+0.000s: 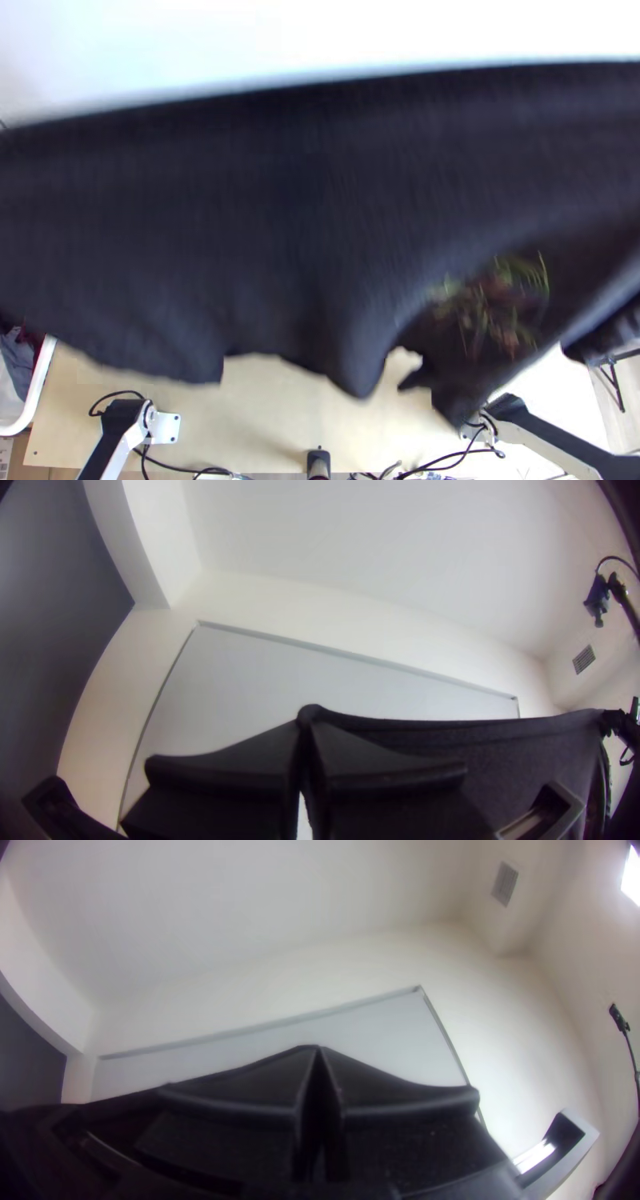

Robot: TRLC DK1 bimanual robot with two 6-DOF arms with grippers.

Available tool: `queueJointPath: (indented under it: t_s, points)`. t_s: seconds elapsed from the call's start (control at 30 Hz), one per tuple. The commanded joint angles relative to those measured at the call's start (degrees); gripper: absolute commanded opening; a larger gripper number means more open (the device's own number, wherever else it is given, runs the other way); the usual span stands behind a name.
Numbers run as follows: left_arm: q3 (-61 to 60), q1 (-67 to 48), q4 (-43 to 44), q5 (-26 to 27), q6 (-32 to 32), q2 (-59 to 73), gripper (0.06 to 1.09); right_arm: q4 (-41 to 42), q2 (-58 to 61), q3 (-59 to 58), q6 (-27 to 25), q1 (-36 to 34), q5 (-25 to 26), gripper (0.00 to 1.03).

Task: Fold the t-shirt

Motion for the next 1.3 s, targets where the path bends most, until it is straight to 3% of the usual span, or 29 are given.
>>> queueJointPath:
  t_s: [0.0,0.17,0.33,0.67,0.83,1.03,1.27]
  points:
    - [-3.4,0.5,-6.2,-0.5,0.0,-11.4,0.09,-17.6,-8.9,0.4,10.1,-4.6,0.3,0.03]
    - [-5.4,0.7,-10.6,-0.6,0.0,-15.1,0.09,-23.5,-12.2,-1.9,14.3,-8.2,-2.6,0.03]
    - [-13.0,0.8,-9.7,-0.5,0.3,-18.7,0.09,-22.9,-16.8,-14.6,17.1,-8.3,-4.1,0.03]
    - [-39.2,1.1,6.4,-0.4,2.2,-23.6,0.09,1.6,-27.4,-59.6,19.6,-6.8,-4.7,0.03]
    - [-52.6,1.1,18.9,-0.4,2.9,-21.5,0.09,16.0,-26.0,-74.4,17.7,-6.5,-4.6,0.03]
    - [-61.8,-0.6,34.9,-0.5,2.1,-8.3,0.09,30.0,-17.6,-83.3,15.2,-7.0,-4.7,0.03]
    - [-58.9,-7.5,51.6,-6.0,1.0,17.8,0.09,39.3,-0.6,-83.0,17.1,-10.1,-5.2,0.03]
